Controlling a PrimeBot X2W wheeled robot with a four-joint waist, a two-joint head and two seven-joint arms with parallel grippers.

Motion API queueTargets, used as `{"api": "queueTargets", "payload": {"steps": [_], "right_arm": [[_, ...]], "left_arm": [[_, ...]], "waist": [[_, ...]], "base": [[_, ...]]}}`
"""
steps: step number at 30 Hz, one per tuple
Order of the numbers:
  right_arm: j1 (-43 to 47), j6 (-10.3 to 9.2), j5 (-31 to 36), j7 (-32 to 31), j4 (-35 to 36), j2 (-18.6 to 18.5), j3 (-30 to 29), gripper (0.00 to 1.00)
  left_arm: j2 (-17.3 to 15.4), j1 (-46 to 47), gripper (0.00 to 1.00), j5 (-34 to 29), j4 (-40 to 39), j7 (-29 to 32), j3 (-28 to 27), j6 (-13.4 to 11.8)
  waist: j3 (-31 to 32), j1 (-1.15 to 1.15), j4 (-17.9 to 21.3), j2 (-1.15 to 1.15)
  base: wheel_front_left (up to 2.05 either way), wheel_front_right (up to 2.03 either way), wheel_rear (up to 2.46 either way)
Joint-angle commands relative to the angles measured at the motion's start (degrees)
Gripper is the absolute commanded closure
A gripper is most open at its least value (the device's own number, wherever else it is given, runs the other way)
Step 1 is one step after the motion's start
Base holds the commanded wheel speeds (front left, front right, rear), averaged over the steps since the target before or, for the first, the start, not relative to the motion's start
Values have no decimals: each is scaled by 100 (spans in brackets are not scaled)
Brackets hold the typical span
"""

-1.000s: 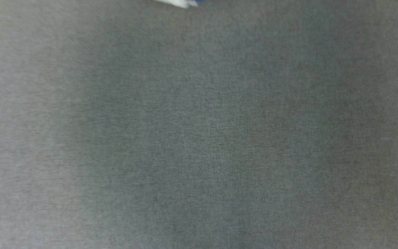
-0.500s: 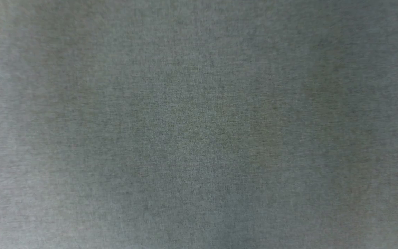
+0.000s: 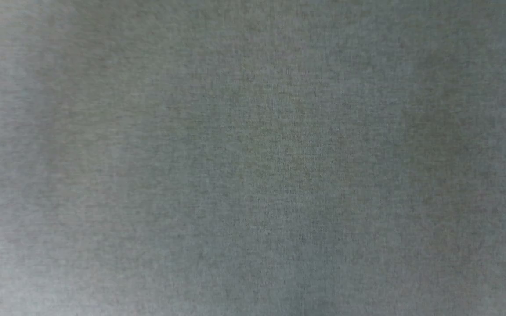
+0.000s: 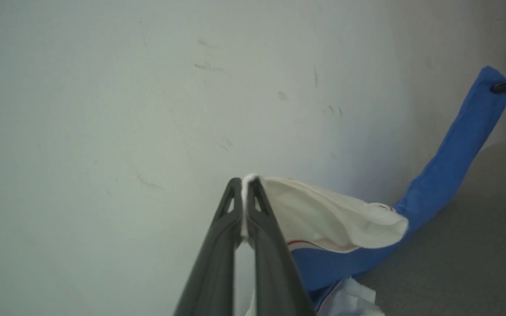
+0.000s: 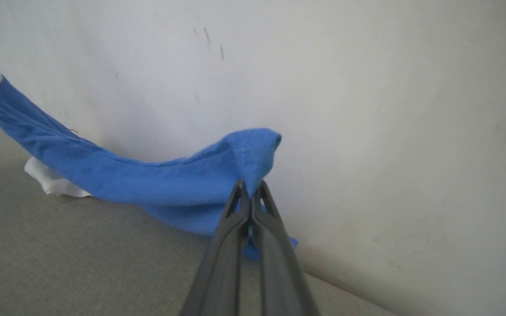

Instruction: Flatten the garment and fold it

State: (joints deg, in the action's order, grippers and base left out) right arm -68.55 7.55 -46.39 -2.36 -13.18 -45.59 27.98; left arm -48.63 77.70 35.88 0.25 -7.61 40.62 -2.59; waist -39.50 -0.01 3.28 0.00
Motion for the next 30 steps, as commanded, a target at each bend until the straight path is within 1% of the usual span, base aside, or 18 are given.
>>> {"api": "queueTargets", "payload": {"steps": [1,5,7,9,10,12,13,15,17,20,25,30], "right_arm": [[496,-6,-129,34,220,-133,-91,100],[1746,-6,-305,54,632,-285,-475,100],[2361,-6,-305,57,745,-258,-683,100],[2944,-6,-282,36,836,-178,-888,100],[3225,-6,-271,27,869,-114,-1001,100],[3770,-6,-223,-21,955,19,-1193,100],[3770,-6,-223,-21,955,19,-1193,100],[4286,-6,-194,-70,1031,199,-1407,100],[4762,-6,-133,-121,1081,355,-1599,100],[5441,-6,51,-275,1130,548,-1772,100],[6412,-6,273,-652,1166,779,-2029,100],[7233,-6,408,-1063,1225,993,-2284,100]], "left_arm": [[-202,-581,100,121,-387,20,30,-210],[-595,-2022,100,446,-1310,-37,163,-894],[-684,-2726,100,628,-1642,-168,241,-1253],[-732,-3395,100,812,-1924,-257,386,-1529],[-703,-3712,100,933,-2037,-308,459,-1648],[-688,-4275,100,1080,-2173,-332,691,-1797],[-688,-4275,100,1080,-2173,-332,691,-1797],[-622,-4739,100,1220,-2206,-354,890,-1932],[-604,-5098,100,1266,-2107,-299,1127,-2008],[-489,-5589,100,1545,-1989,-138,1408,-2090],[-356,-6273,100,2237,-1866,176,1710,-2038],[-324,-6784,100,2852,-1821,260,1757,-2002]], "waist": [[380,1,-114,0],[755,1,-163,0],[962,1,-174,0],[1146,1,-175,0],[1244,1,-182,0],[1410,1,-195,0],[1410,1,-195,0],[1557,1,-207,0],[1716,1,-222,0],[1994,1,-220,0],[2373,1,-223,0],[2669,1,-239,0]], "base": [[0,0,0],[0,0,0],[0,0,0],[0,0,0],[0,0,0],[0,0,0],[0,0,0],[0,0,0],[0,0,0],[0,0,0],[0,0,0],[0,0,0]]}}
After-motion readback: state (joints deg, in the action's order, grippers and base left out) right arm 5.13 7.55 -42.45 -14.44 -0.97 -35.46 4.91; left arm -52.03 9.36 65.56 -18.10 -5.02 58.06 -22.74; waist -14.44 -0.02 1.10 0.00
